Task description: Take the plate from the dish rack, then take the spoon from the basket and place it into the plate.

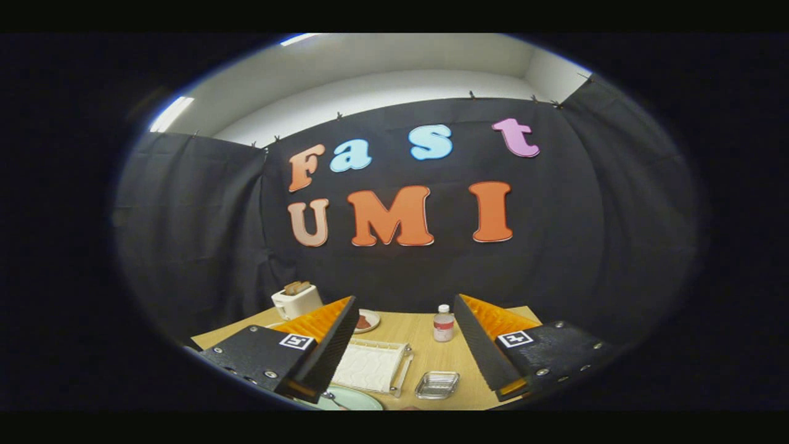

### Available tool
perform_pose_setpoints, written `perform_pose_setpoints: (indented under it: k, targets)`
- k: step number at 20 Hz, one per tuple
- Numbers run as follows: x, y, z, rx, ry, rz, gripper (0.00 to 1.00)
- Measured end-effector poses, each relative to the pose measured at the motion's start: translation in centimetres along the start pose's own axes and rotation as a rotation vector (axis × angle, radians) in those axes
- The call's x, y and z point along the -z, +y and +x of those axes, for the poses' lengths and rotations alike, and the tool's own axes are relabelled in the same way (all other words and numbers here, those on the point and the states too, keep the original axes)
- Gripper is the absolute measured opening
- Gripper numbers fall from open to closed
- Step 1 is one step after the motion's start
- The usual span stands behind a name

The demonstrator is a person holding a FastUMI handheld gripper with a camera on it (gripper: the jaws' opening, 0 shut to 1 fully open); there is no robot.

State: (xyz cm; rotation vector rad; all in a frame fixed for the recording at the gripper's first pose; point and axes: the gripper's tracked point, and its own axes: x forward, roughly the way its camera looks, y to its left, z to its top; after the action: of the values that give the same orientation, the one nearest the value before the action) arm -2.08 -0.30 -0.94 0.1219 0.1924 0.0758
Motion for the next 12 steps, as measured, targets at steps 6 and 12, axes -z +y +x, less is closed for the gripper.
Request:
perform_pose_setpoints:
  k: [6,12]
  targets:
    - [-3.7,-0.7,-0.9,0.038,-0.067,-0.043,0.93]
    - [-5.4,-0.9,-1.4,0.051,-0.111,-0.061,0.93]
